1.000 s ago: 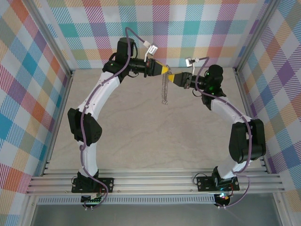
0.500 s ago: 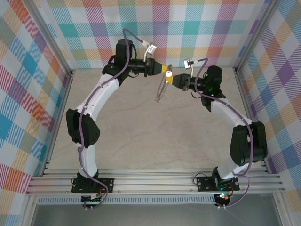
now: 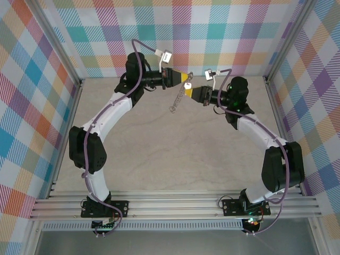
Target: Put the keys on the keyring
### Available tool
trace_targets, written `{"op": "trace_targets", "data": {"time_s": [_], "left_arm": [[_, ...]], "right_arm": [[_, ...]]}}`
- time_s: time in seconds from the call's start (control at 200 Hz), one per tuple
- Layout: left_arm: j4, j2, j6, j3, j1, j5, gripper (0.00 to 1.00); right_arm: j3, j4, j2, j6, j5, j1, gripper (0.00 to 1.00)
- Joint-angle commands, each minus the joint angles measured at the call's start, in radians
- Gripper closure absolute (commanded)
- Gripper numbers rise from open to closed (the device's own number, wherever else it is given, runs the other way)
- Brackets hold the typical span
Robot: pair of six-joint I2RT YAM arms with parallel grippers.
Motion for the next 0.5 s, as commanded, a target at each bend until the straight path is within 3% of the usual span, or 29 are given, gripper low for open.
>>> {"op": "trace_targets", "data": {"time_s": [0.0, 0.495], "left_arm": [[0.184, -0.073, -0.076, -0.024, -0.003, -0.074, 1.00], [0.362, -0.108, -0.204, -0.137, -0.022, -0.204, 1.00]], "right_arm": [[-0.027, -0.010, -0.037, -0.024, -0.016, 0.016, 1.00], [-0.026, 0.020, -0.048, 0.008, 0.014, 0.053, 1.00]]}}
